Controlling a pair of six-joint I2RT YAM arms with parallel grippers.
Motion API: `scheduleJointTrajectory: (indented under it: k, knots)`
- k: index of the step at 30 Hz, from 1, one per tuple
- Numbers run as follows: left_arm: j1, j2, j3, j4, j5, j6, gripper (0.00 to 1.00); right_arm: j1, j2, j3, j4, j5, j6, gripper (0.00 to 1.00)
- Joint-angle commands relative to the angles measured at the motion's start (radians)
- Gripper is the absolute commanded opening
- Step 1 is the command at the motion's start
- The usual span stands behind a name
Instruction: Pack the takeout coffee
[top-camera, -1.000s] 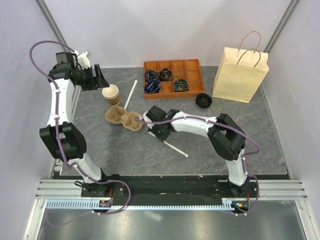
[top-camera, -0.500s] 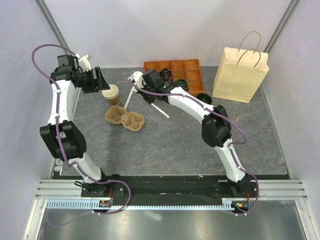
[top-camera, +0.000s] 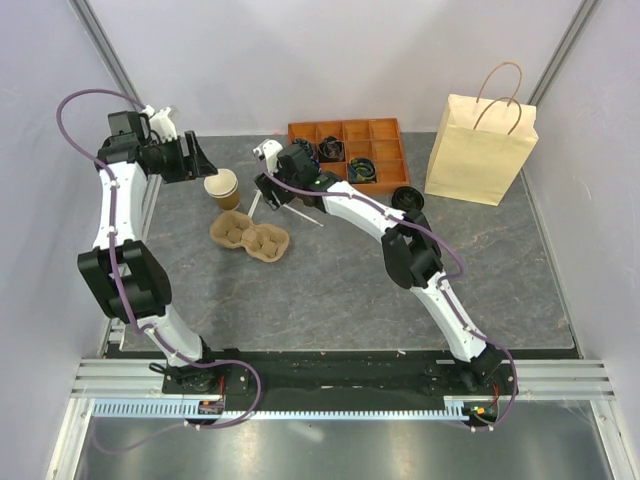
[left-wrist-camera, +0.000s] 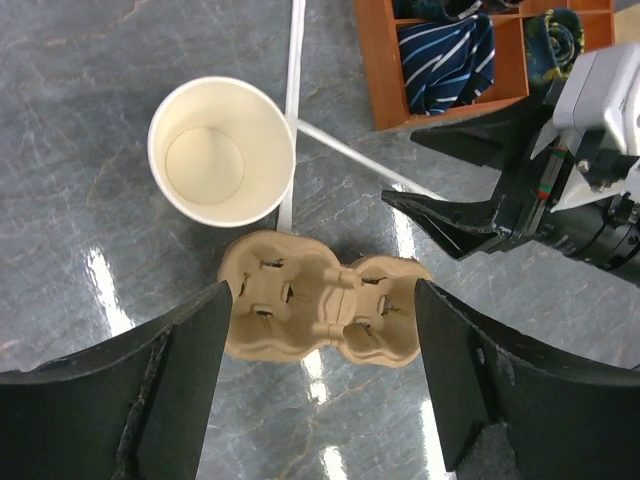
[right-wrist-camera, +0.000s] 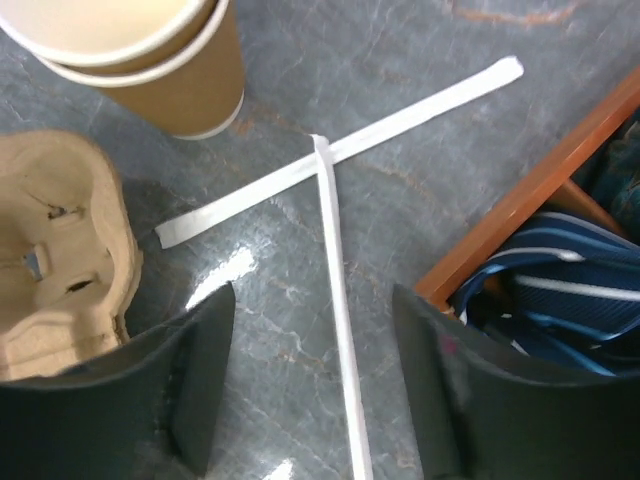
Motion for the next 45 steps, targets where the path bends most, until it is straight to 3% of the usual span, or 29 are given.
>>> scheduleJointTrajectory:
  k: [1,5,8,14,17,25,45]
  knots:
    - [-0.034,0.017,0.047,-0.021,-0.023,0.133,0.81,-0.006,-0.055,0.056,0.094,-0.028,0.064,0.76]
    - [-0.105,0.072,0.116,-0.102,-0.169,0.237,0.79,-0.015,-0.175,-0.004,0.076,-0.088,0.126,0.84]
    - [-0.126,0.1,0.149,-0.134,-0.168,0.274,0.76,-0.031,-0.296,-0.095,0.052,-0.117,0.132,0.9]
    - [-0.223,0.157,0.186,-0.133,-0.382,0.357,0.54,-0.09,-0.521,-0.299,-0.051,-0.203,0.144,0.98]
    - [-0.235,0.196,0.216,-0.136,-0.421,0.362,0.52,-0.103,-0.572,-0.379,-0.105,-0.216,0.12,0.98]
    - [-0.248,0.256,0.227,-0.135,-0.484,0.38,0.49,-0.112,-0.595,-0.414,-0.154,-0.249,0.13,0.98]
    - [-0.295,0.345,0.267,-0.122,-0.47,0.388,0.43,-0.12,-0.526,-0.356,-0.15,-0.267,0.17,0.98]
